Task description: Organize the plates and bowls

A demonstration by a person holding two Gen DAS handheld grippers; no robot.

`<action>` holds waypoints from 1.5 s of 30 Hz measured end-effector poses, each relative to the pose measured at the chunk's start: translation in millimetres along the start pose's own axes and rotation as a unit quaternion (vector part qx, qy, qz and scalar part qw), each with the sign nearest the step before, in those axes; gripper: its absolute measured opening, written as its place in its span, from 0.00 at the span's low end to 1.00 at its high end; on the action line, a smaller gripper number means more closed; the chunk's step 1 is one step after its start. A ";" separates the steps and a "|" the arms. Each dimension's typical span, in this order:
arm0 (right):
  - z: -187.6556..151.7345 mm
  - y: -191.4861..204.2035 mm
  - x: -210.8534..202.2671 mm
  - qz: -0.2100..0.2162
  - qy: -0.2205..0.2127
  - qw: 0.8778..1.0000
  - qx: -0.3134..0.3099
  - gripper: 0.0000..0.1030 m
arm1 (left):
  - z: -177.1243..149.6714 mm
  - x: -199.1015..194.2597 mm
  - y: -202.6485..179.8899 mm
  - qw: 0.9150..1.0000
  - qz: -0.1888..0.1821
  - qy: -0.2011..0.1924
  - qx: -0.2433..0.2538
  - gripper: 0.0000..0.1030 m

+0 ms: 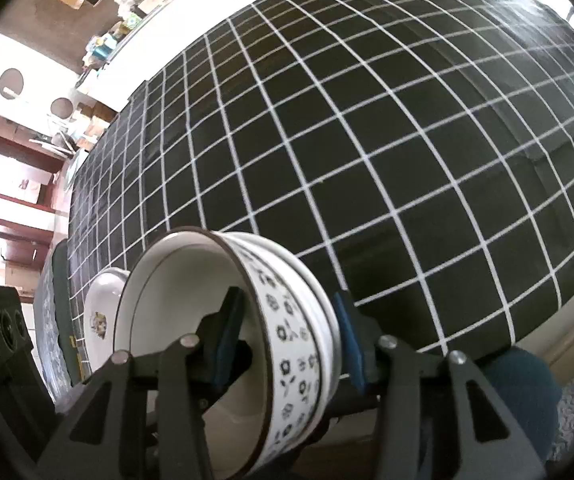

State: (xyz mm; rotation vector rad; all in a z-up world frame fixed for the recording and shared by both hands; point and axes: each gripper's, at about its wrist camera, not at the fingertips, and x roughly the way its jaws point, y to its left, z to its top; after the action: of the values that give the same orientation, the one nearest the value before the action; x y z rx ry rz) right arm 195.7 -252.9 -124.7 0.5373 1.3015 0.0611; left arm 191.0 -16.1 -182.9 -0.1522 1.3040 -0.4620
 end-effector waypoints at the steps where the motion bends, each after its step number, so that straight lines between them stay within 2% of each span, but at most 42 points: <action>1: -0.1 3.4 -1.6 0.000 0.000 1.000 -0.003 0.48 | 0.6 -4.1 2.3 1.000 0.001 -0.003 -0.002 0.59; 8: -1.7 37.8 -4.7 0.007 -0.006 1.000 -0.025 0.48 | 1.8 -36.1 29.8 0.999 0.014 -0.023 -0.023 0.58; 16: -5.4 89.7 2.9 0.018 0.004 0.997 -0.077 0.47 | -5.5 -73.1 72.6 0.997 0.030 -0.049 -0.051 0.57; 27: -4.9 134.6 9.5 0.016 0.002 0.993 -0.116 0.46 | -10.4 -103.6 112.1 0.994 0.030 -0.069 -0.074 0.57; 35: -9.9 163.1 44.3 0.012 0.026 0.989 -0.143 0.46 | -9.4 -93.9 147.8 0.992 0.032 -0.062 -0.105 0.57; 41: -12.3 164.3 60.2 0.004 0.043 0.989 -0.145 0.46 | -13.0 -81.5 160.8 0.992 0.030 -0.048 -0.111 0.57; 45: -13.0 161.6 61.8 0.004 0.042 0.989 -0.144 0.46 | -18.0 -82.2 161.8 0.991 0.033 -0.056 -0.113 0.57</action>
State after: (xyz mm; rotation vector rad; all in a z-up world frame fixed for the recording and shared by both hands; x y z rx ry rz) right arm 241.9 -85.9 -116.1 0.2942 1.3451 0.2777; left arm 197.7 165.9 -173.2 -0.3180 1.2440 -0.2443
